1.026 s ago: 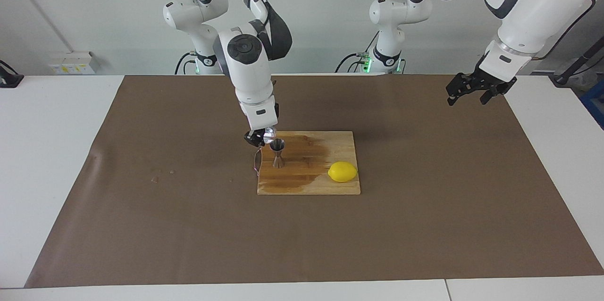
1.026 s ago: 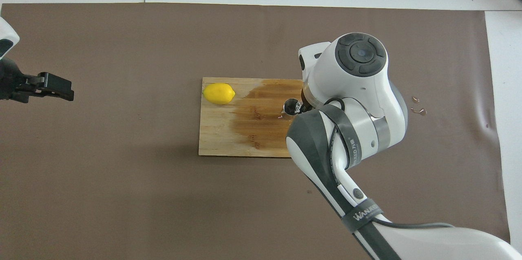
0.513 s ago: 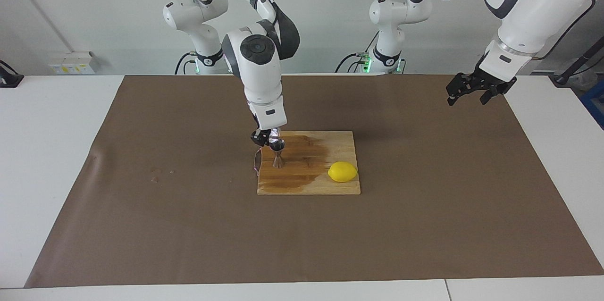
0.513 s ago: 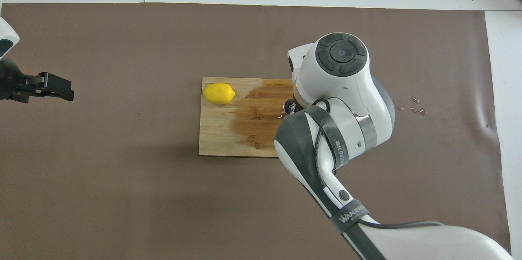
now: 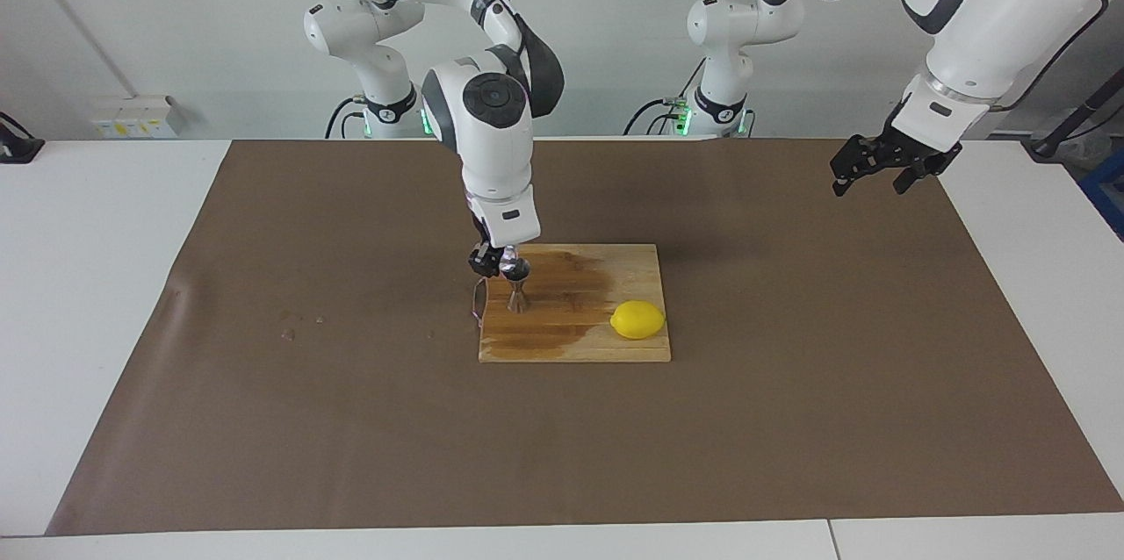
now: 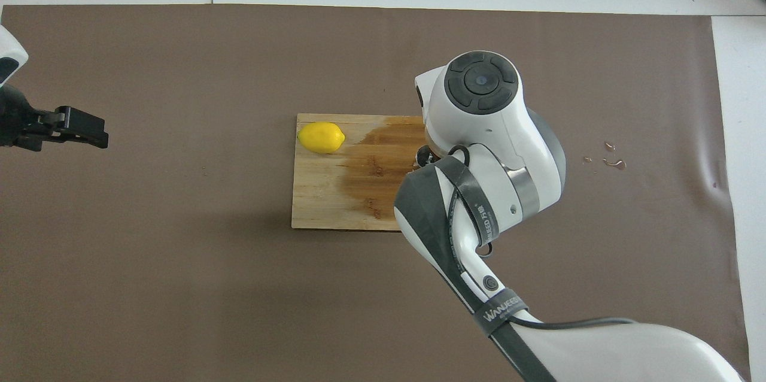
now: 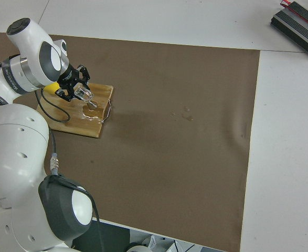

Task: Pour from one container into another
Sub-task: 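Tilt the glass with the right gripper to pour into the jigger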

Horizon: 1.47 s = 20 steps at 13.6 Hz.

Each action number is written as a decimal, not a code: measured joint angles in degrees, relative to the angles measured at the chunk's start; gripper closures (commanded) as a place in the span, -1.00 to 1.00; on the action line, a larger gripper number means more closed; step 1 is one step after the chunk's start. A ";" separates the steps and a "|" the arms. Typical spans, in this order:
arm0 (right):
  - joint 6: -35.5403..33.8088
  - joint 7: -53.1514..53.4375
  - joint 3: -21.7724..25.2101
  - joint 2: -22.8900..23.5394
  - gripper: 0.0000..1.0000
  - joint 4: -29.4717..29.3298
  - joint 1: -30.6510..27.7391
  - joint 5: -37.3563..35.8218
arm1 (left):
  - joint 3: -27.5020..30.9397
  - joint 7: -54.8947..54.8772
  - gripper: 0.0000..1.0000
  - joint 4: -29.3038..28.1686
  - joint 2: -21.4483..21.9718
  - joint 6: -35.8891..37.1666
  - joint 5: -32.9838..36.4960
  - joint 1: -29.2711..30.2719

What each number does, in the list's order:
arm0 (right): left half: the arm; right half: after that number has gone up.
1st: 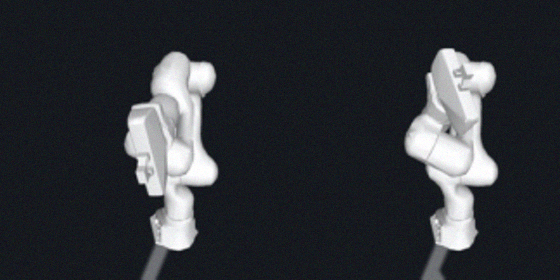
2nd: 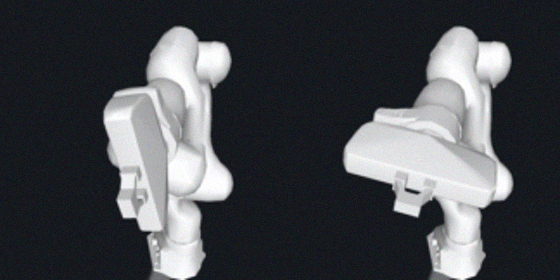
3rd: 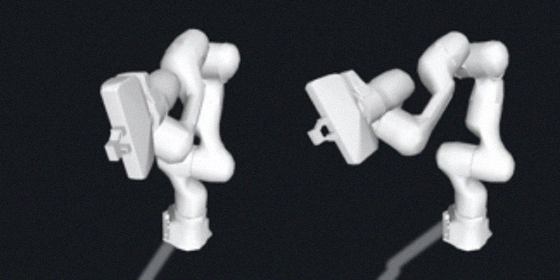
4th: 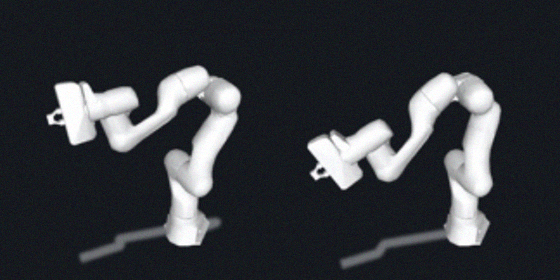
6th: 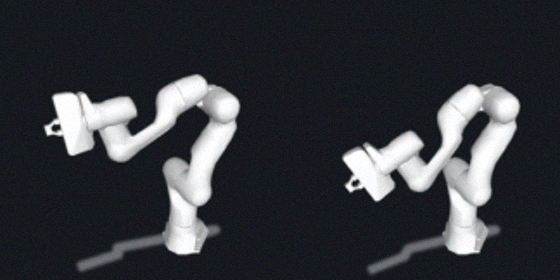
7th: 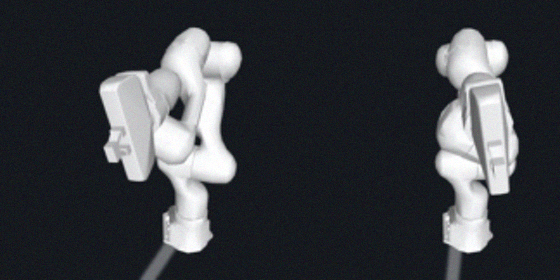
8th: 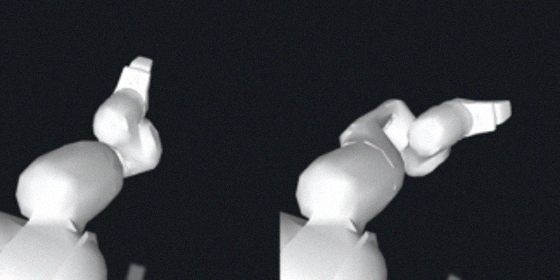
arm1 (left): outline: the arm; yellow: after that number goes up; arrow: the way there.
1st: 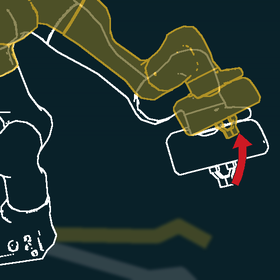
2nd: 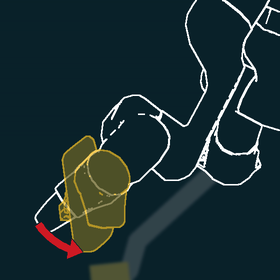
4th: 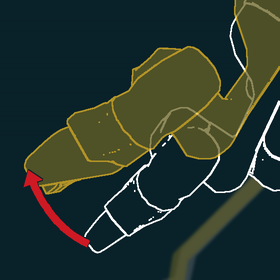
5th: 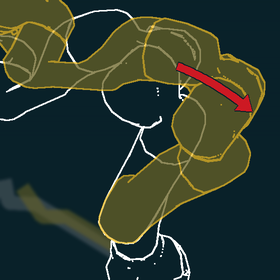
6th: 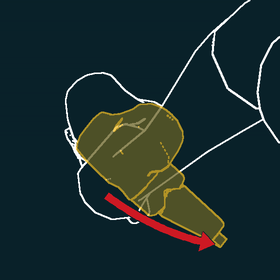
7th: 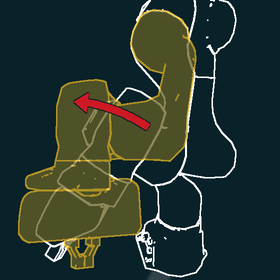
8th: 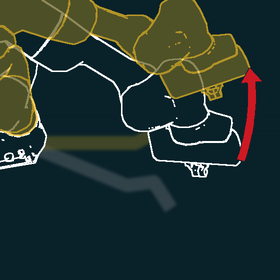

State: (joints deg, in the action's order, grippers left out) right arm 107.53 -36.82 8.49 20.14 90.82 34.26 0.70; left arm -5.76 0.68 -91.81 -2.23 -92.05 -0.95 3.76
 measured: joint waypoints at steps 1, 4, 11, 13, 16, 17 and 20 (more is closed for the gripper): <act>-0.03 0.00 -0.01 0.34 1.00 -0.52 0.01 0.00 | 0.00 0.00 -1.00 0.00 0.00 0.00 0.00 0.00; -1.49 0.00 -0.03 1.22 1.00 -2.42 0.05 -0.04 | 0.00 0.00 -1.00 0.00 0.00 0.00 0.00 0.00; -2.09 0.00 -0.17 1.60 1.00 -2.69 0.25 -1.20 | 0.00 0.00 -1.00 0.00 0.00 0.00 0.00 0.00; -2.39 0.00 -0.35 1.85 1.00 -2.65 0.53 -2.39 | 0.00 0.00 -1.00 0.00 0.00 0.00 0.00 0.00; -2.40 0.00 -0.50 1.97 1.00 -2.67 0.69 -2.56 | 0.00 0.00 -1.00 0.00 0.00 0.00 0.00 0.00; -2.41 0.00 -0.50 1.97 1.00 -2.67 0.69 -2.56 | 0.00 0.00 -1.00 0.00 0.00 0.00 0.00 0.00; -2.41 -0.02 -0.51 1.97 1.00 -2.67 0.69 -2.56 | 0.00 0.00 -1.00 0.00 0.00 0.00 0.00 0.00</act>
State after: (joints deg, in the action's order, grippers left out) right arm 105.12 -36.84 7.99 22.11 88.15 34.95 -1.87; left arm -5.76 0.68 -91.81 -2.23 -92.05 -0.95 3.76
